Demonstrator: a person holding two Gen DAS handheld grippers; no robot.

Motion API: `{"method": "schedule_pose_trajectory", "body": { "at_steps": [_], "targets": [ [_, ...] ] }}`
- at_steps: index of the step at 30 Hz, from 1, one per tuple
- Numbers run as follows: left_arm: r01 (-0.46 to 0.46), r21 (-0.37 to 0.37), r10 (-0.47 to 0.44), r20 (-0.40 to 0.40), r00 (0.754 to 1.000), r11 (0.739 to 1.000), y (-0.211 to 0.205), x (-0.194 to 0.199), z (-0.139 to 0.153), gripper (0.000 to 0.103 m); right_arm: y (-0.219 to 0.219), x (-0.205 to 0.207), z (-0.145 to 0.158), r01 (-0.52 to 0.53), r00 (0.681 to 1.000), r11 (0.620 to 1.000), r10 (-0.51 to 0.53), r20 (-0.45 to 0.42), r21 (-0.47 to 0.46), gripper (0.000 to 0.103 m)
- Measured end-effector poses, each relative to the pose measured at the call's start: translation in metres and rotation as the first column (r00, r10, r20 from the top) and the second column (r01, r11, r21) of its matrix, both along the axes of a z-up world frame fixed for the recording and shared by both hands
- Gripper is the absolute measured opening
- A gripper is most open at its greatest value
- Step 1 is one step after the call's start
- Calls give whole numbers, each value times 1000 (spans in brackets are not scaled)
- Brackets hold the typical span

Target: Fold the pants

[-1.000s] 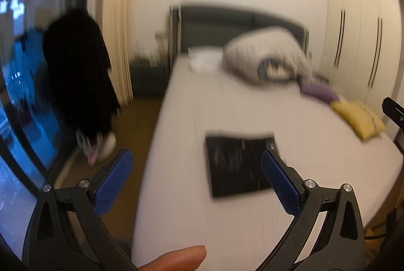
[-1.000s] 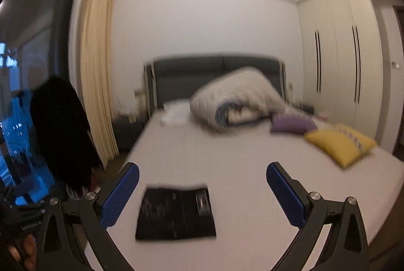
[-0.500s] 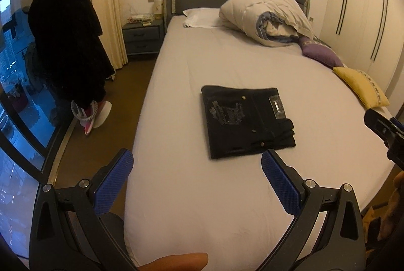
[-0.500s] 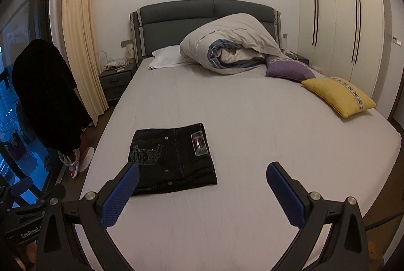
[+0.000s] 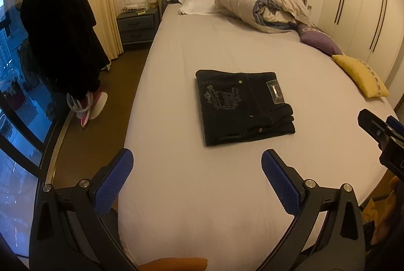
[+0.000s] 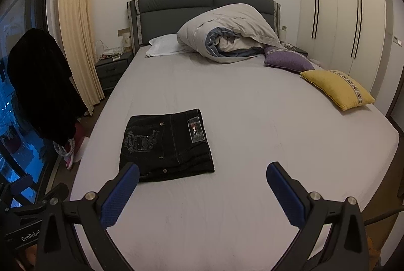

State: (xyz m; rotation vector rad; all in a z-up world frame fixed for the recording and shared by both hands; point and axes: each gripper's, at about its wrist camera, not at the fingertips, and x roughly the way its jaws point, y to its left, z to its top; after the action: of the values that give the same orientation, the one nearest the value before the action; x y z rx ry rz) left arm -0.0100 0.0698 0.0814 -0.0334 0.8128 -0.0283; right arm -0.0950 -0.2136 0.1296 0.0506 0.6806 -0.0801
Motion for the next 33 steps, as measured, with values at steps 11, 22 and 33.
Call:
{"method": "schedule_pose_trajectory", "body": {
  "at_steps": [11,22,33],
  "targets": [
    [0,7,0,-11,1000,1000,-4,5,-8,103,5,3,-10,-11,999,1000,10,-39,-17,103],
    [1,7,-1,-13,1000,1000,-4,6,-9,103,10,4,-15,-25,998,1000,24,-55,-18,103],
    [0,6,0,-16,1000,1000,-5,4,-13,103,14,3,-19,-33,997,999,31,-67,-19,103]
  ]
}}
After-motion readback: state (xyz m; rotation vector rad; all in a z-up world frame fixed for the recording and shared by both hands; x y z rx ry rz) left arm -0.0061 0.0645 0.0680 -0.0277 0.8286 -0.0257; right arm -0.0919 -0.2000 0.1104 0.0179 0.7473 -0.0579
